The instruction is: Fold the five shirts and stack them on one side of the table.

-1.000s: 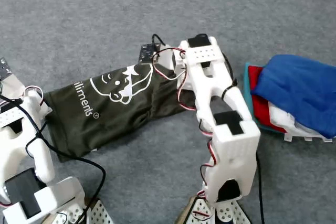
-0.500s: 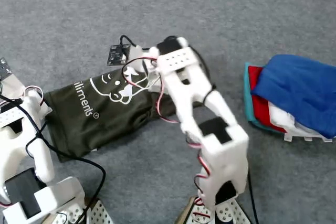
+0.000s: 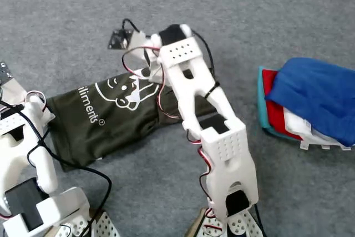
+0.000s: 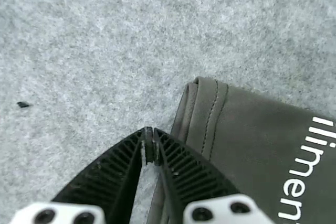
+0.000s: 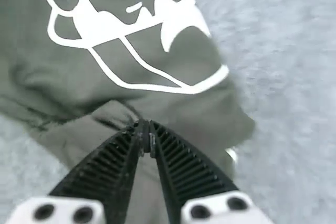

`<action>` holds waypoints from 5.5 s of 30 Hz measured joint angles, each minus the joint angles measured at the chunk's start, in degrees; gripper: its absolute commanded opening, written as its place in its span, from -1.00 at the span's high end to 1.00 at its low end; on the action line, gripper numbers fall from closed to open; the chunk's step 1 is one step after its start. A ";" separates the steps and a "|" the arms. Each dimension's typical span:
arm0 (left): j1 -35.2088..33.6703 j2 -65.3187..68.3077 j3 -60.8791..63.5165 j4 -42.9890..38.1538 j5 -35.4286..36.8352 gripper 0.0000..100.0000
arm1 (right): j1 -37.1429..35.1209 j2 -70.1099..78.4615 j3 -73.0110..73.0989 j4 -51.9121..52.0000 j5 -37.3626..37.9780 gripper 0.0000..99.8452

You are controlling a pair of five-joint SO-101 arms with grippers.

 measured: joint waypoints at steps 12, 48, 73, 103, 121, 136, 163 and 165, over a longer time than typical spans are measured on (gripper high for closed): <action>-0.79 -2.02 -14.15 31.03 -1.49 0.69 | 6.77 -7.82 -7.30 12.04 1.23 0.99; 0.53 39.82 -41.05 44.22 -5.36 0.95 | 6.68 -30.77 27.16 8.44 6.68 0.99; -18.55 49.76 -77.71 65.67 -19.16 0.96 | 19.69 -30.51 39.47 -21.36 -14.07 0.99; 49.85 30.42 -79.82 65.76 4.22 0.96 | 26.90 -27.78 65.05 -66.64 -28.92 0.99; 56.88 46.95 -95.30 65.76 9.41 0.96 | 26.90 -27.78 65.05 -66.64 -28.92 0.99; 53.54 54.15 -100.66 65.76 16.62 0.57 | 29.27 -27.78 65.05 -66.64 -33.32 0.99; 46.59 61.36 -103.91 65.76 24.97 0.96 | 29.63 -27.60 64.79 -66.64 -34.29 0.99; 47.03 60.66 -103.82 65.76 24.97 0.96 | 29.63 -27.60 64.79 -66.64 -34.29 0.99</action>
